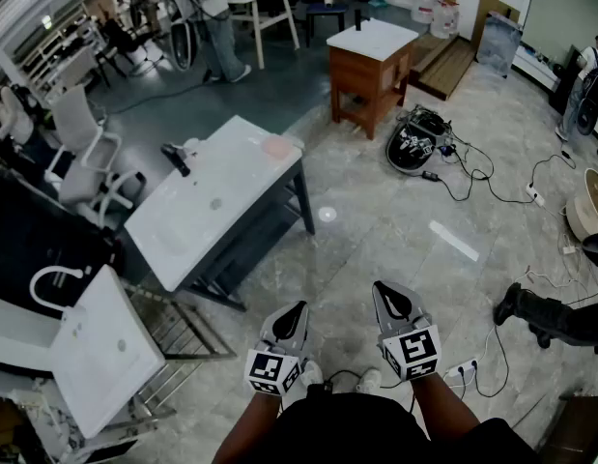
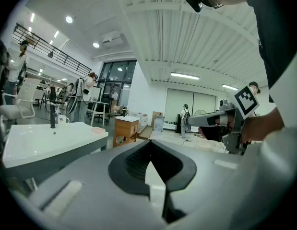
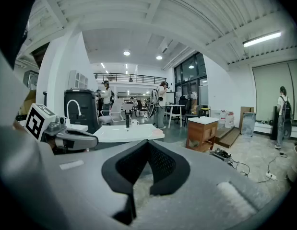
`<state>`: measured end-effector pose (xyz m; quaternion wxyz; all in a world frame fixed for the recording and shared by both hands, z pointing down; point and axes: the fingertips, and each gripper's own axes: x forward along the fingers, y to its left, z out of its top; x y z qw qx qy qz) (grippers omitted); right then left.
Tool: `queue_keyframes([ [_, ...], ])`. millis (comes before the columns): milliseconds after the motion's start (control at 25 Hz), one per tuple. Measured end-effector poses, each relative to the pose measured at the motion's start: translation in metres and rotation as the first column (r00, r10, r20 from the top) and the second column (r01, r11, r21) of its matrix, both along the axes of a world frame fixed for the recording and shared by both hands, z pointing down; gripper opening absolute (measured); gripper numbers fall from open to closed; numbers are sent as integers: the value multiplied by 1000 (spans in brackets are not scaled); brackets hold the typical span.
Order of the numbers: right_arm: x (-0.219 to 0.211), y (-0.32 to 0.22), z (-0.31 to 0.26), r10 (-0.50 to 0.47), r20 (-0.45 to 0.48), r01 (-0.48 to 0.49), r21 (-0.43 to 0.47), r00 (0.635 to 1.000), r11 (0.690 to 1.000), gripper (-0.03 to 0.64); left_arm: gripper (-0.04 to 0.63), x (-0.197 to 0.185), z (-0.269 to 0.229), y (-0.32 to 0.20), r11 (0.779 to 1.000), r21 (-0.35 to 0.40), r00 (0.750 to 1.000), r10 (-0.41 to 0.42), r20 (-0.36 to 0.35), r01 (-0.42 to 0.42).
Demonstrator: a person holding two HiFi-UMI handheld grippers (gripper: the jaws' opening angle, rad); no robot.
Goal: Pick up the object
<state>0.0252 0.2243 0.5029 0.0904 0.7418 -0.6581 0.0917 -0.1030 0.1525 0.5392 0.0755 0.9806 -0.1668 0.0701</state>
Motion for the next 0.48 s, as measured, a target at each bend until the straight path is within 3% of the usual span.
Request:
queue_keyframes([
  [480, -14, 9, -8, -26, 17, 26, 39, 1000, 999, 2, 18, -9, -8, 12, 1000, 12, 1000, -2, -1, 2],
])
